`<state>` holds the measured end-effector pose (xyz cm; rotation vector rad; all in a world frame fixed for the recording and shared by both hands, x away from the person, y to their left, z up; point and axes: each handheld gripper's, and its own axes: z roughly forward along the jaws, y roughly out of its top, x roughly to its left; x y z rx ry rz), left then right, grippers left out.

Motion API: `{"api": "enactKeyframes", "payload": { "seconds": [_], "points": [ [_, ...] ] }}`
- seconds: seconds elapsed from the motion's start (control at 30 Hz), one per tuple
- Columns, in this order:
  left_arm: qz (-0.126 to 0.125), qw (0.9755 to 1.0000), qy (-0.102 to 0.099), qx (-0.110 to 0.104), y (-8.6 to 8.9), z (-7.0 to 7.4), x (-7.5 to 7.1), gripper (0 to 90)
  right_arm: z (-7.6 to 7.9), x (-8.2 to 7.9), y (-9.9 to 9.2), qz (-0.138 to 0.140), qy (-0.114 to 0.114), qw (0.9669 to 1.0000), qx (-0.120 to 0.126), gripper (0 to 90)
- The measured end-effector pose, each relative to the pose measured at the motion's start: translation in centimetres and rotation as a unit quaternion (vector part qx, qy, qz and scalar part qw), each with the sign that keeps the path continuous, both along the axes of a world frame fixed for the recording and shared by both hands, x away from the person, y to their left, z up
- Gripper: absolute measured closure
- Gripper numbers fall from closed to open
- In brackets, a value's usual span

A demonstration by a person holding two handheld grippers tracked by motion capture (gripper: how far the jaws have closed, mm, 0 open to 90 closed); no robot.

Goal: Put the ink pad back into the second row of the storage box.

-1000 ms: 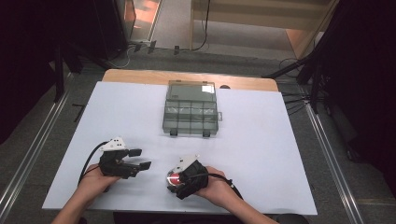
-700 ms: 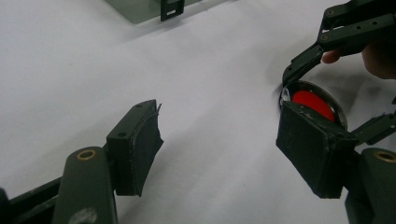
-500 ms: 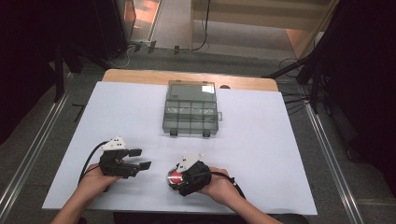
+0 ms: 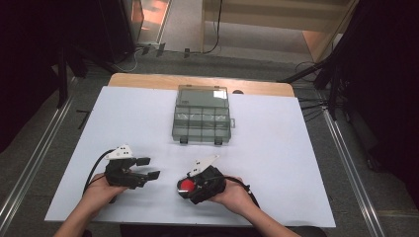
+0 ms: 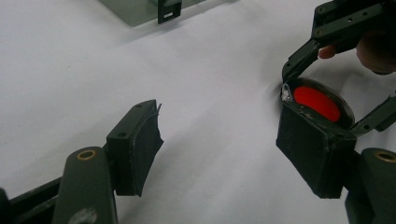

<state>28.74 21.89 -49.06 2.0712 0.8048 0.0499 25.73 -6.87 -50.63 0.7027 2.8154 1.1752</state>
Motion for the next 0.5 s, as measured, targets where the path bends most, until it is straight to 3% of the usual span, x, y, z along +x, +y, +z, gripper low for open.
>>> {"api": "enactKeyframes", "payload": {
  "seconds": [0.5],
  "points": [
    [-0.008, 1.0000, 0.000, -0.002, -0.6, 0.3, 0.3, 29.9, 1.1, 0.8, -2.6, -0.042, 0.020, 0.9983, 0.033, 30.9]
  ]
}}
